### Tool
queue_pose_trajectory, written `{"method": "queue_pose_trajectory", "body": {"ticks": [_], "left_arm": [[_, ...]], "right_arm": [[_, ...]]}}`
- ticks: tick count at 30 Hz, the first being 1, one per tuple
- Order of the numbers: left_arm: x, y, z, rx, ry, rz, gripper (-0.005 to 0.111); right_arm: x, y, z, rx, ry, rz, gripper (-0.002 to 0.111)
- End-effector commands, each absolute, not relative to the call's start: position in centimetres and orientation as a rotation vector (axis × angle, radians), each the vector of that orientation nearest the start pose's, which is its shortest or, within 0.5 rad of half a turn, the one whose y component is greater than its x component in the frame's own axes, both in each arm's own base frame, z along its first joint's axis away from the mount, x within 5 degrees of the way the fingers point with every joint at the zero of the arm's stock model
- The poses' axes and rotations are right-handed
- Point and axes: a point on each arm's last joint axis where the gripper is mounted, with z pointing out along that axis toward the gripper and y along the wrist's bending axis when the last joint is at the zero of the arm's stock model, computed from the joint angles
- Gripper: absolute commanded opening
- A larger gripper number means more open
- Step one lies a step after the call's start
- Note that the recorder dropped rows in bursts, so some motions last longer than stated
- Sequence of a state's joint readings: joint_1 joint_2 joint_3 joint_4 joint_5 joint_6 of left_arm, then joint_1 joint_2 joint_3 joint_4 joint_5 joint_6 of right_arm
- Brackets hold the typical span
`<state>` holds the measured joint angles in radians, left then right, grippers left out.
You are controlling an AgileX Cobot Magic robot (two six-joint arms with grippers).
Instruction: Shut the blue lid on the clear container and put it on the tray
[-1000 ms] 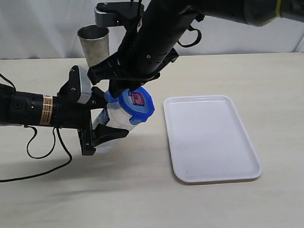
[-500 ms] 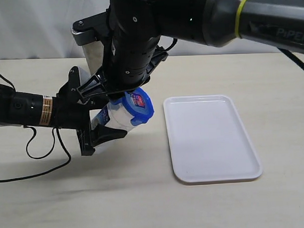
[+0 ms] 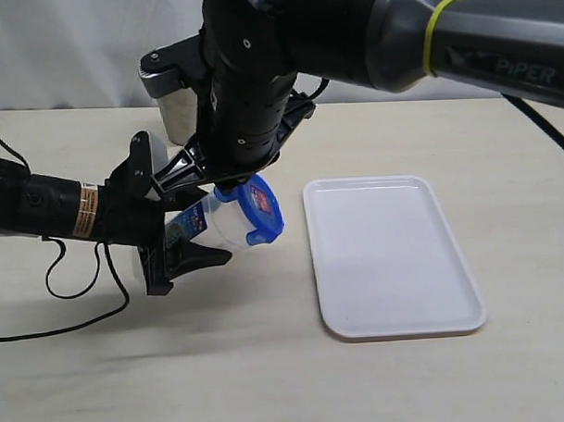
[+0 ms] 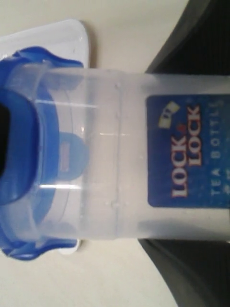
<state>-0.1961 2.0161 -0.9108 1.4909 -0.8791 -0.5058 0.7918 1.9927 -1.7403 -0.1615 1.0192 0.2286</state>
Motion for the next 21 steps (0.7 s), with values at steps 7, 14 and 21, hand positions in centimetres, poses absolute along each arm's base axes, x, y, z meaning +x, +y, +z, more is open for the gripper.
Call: {"method": "queue_pose_trajectory", "body": {"ticks": [7, 14, 21], "left_arm": [[32.0, -13.1, 10.8, 1.448, 1.774, -0.664, 0.0], [32.0, -12.9, 10.6, 1.463, 1.792, -0.644, 0.0], [32.0, -12.9, 10.6, 1.465, 1.79, -0.643, 0.0]], "right_arm": [[32.6, 29.6, 24.4, -0.827, 2.655, 0.088, 0.022], [34.4, 27.9, 24.6, -0.819, 2.674, 0.317, 0.022], [35.3, 27.2, 24.7, -0.861, 2.645, 0.469, 0.022]]}}
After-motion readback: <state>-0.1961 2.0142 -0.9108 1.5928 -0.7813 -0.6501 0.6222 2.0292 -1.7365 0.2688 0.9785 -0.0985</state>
